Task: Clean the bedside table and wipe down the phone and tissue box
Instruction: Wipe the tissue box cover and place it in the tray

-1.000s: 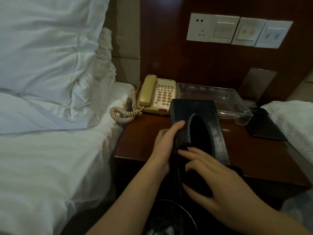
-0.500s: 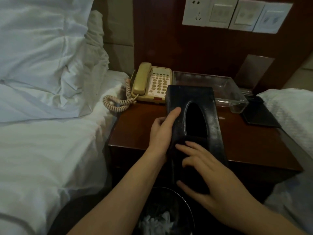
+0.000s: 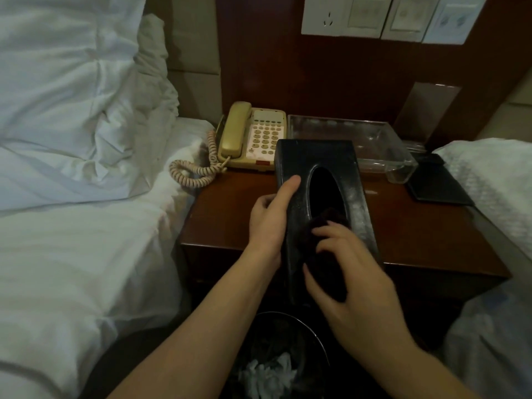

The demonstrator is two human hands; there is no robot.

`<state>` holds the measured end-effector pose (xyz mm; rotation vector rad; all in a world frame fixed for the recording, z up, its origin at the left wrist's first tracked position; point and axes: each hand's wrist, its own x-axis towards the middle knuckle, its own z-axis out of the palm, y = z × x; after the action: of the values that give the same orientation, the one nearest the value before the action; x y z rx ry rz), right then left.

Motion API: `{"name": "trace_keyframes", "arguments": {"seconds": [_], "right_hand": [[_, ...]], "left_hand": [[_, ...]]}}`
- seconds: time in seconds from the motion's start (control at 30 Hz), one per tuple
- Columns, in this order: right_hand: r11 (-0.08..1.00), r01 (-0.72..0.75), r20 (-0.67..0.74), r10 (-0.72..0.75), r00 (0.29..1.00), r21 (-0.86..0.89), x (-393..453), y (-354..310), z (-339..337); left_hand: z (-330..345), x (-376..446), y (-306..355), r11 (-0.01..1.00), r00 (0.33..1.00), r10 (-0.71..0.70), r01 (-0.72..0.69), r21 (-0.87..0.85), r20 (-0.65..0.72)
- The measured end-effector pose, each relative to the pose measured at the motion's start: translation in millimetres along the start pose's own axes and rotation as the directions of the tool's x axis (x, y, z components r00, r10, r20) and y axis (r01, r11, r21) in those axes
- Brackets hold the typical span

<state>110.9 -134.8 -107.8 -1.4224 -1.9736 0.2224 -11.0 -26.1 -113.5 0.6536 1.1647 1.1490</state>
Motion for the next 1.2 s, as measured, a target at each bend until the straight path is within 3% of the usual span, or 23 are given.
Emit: {"name": "trace_keyframes", "arguments": {"seconds": [0.17,0.3,0.43,0.57,0.7,0.83,0.9,1.03,1.2], "right_hand": [[0.990,0.096,0.005,-0.096,0.995,-0.100,12,-13,27],[0.992,-0.073,-0.151,0.058,0.987,-0.098,7,2,13],[0.950,-0.120,-0.276,0.038,0.960,-0.288,-2,24,-10],[0.923,-0.210,-0.359,0.087,0.929,-0.321,5,49,-34],[0.967,-0.233,-0.325,0.187,0.927,-0.107,10,55,-34],[0.995,-0.082,-0.101,0.075,0.992,-0.061,-23,57,-33],[0.987,-0.072,-0.054,0.065,0.996,-0.141,-34,61,-38],[0.921,0.058,-0.118,-0.111,0.987,-0.385,-23,59,-42],[0.936,-0.075,-0.121,0.035,0.992,-0.344,26,50,-33]], "left_hand": [[-1,2,8,0.994,0.999,0.038,-0.037,0.103,-0.001],[-2,-6,3,0.999,0.999,0.029,-0.030,0.038,0.034],[-2,-9,3,0.999,0.999,0.029,-0.029,0.015,0.040],[-2,-7,4,1.000,0.999,0.014,-0.014,0.012,0.040],[-2,-3,1,1.000,0.999,0.012,-0.013,0.027,0.035],[-2,1,2,1.000,0.999,-0.010,0.009,0.016,0.040],[-2,2,1,1.000,0.999,-0.003,0.003,0.014,0.044],[-3,3,-2,1.000,0.999,0.026,-0.027,0.005,0.030],[-4,-2,-3,0.999,0.995,0.039,-0.040,0.004,0.088]]}}
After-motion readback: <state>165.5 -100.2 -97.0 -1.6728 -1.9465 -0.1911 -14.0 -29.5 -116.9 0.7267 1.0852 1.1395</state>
